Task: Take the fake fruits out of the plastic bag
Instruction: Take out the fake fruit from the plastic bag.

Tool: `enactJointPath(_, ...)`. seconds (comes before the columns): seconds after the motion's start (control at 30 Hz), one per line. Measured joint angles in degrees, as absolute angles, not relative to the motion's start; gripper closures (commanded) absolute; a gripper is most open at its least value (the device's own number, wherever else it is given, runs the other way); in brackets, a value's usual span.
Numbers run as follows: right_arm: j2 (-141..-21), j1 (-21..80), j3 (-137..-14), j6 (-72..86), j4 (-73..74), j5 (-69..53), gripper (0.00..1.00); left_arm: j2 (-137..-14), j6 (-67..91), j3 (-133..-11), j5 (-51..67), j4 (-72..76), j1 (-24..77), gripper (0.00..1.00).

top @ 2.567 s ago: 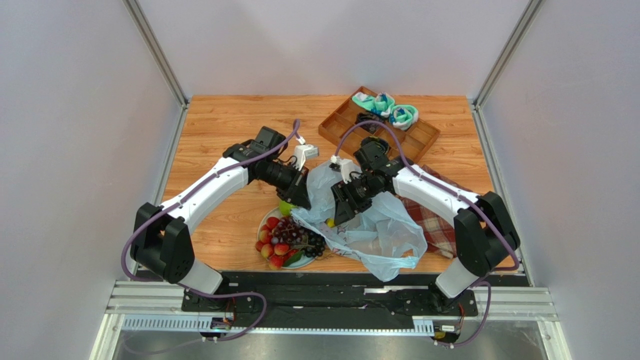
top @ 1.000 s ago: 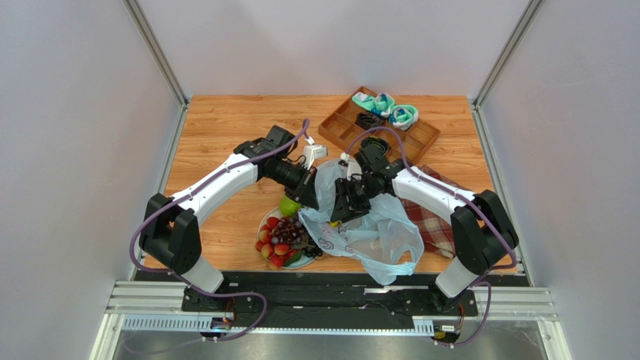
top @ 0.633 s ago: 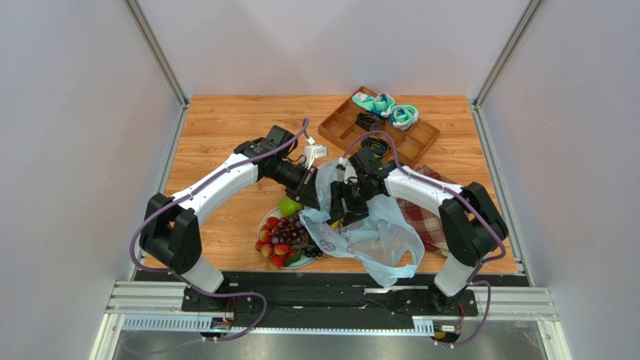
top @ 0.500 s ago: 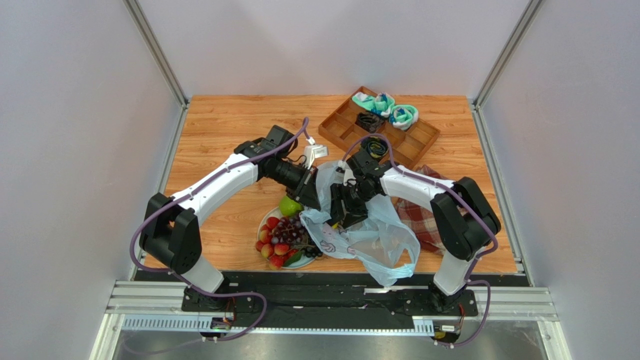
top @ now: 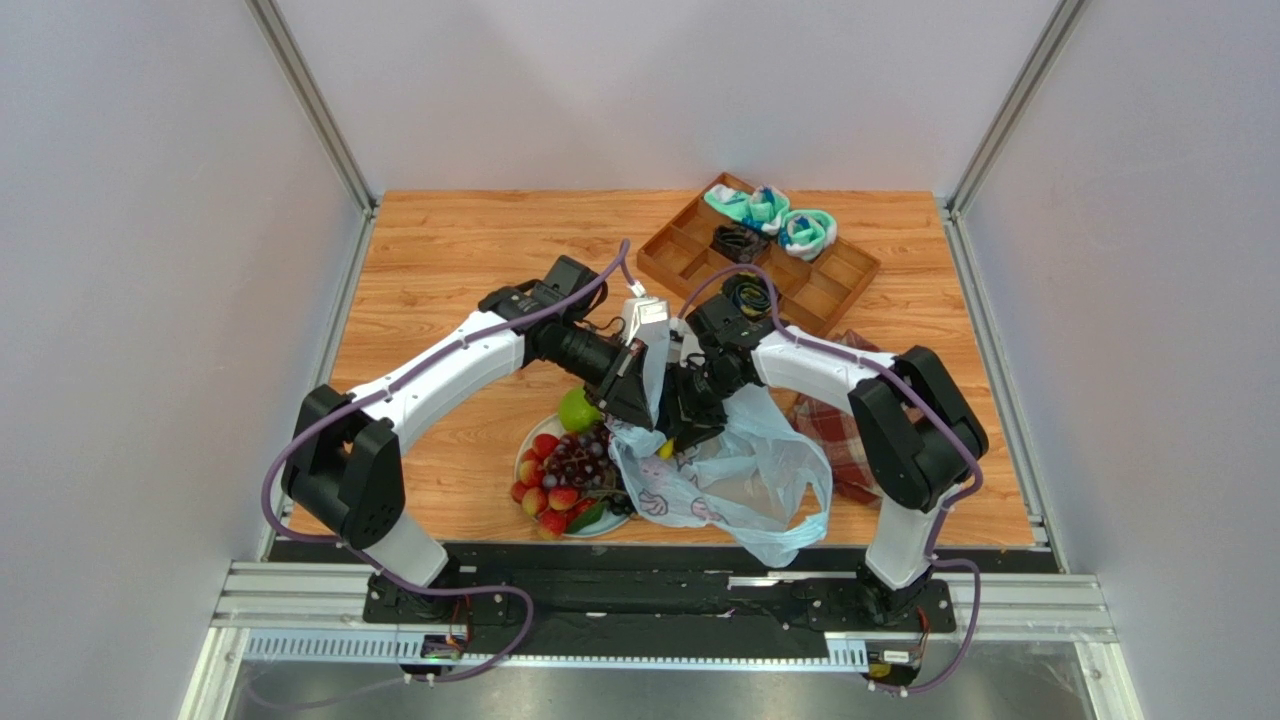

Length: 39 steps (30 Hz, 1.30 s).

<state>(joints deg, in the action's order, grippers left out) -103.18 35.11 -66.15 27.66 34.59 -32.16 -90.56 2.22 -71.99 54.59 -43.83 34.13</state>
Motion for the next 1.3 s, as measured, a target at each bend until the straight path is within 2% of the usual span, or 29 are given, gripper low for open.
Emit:
enactJointPath(0.33, -104.6, 33.8, -66.2, 27.6, 35.7, -33.2, 0.76, -90.6, 2.1, -72.0, 54.3, -43.9, 34.1, 1.00)
enactJointPath(0.43, -104.4, 32.2, -66.5, 25.4, 38.4, -33.6, 0.81, -90.6, 2.0, -72.3, 53.4, -44.0, 34.1, 1.00)
enactJointPath(0.57, -102.3, 28.2, -69.1, 20.5, 45.3, -33.4, 0.93, -90.8, 2.0, -74.4, 52.0, -44.0, 34.1, 1.00)
enactJointPath(0.8, -94.6, 22.5, -73.4, 11.2, 55.9, -30.9, 0.96, -93.9, 0.9, -83.0, 49.4, -44.0, 32.7, 1.00)
enactJointPath(1.07, -87.0, 22.5, -79.3, -0.7, 68.6, -26.5, 0.98, -99.5, 0.1, -92.9, 46.2, -43.3, 29.9, 1.00)
enactJointPath(1.3, -79.5, 23.0, -79.7, -12.5, 75.3, -25.0, 0.99, -107.4, -0.1, -105.4, 41.7, -42.7, 26.0, 1.00)
